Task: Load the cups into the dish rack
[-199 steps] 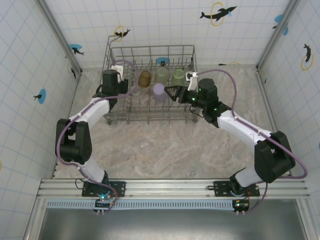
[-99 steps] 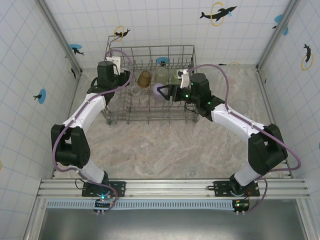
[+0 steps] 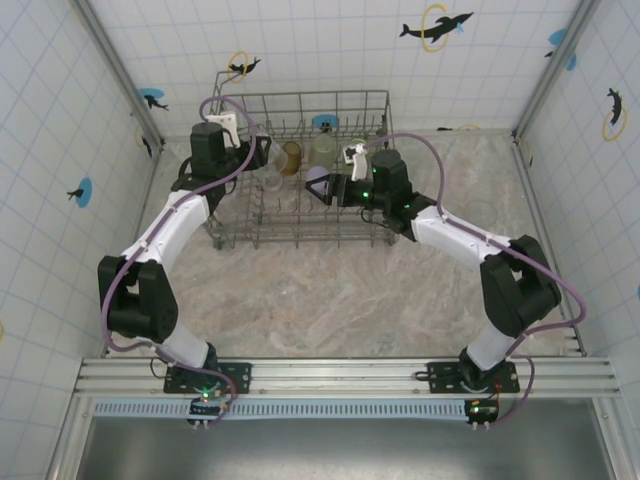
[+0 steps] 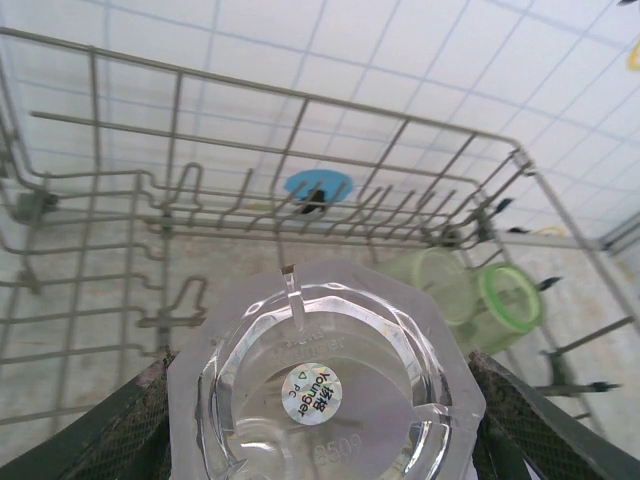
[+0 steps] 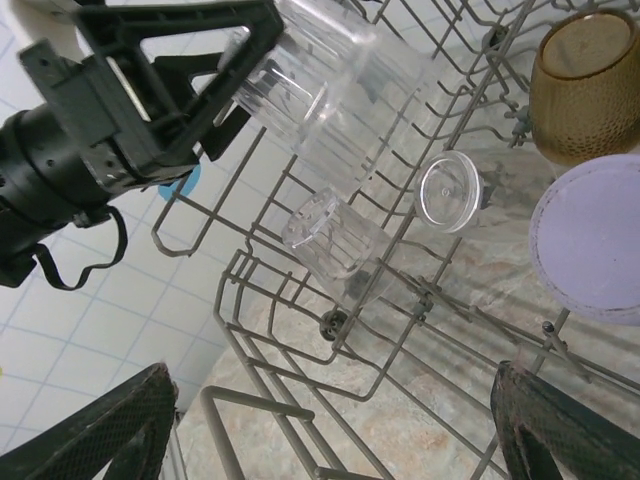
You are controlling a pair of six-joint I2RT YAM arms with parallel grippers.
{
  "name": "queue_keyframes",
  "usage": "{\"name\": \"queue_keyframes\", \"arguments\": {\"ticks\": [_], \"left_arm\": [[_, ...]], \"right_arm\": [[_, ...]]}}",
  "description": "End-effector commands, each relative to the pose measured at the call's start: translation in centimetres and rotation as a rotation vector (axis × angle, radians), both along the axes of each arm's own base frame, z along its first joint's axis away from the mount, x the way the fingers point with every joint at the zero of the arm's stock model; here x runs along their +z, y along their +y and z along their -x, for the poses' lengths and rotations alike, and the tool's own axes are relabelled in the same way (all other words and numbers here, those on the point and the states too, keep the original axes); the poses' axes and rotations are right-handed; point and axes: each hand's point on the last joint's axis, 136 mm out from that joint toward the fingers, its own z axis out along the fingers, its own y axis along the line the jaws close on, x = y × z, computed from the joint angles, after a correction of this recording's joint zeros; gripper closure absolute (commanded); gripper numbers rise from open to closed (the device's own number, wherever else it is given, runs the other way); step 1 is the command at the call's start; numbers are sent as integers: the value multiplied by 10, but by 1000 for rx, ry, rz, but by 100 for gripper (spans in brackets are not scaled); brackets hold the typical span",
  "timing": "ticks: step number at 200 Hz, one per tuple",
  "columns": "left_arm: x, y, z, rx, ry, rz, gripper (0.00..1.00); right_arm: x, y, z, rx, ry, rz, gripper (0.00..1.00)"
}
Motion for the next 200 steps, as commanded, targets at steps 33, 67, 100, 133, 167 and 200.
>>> {"name": "queue_keyframes", "arguments": {"ticks": [33,67,100,133,167,200], "left_arm": [[53,-28,16,-120,-63,343,100],[55,-32,25,-133,-54,457,100],[55,-36,30,-156,-24,548,100],[53,-40,34,-178,2,619,100],[52,-43,38,-202,15,668,100],[55,-48,44,-244,30,687,100]], "right_arm": [[40,12,-19,32,-38,-200,18],[54,11,-31,38,-51,-299,23],[54,16,-44,32,-46,-331,26],[63,21,-48,52,-44,-409,37],[77,31,-48,98,-64,-465,54],[92,31,-46,138,-100,-526,86]]}}
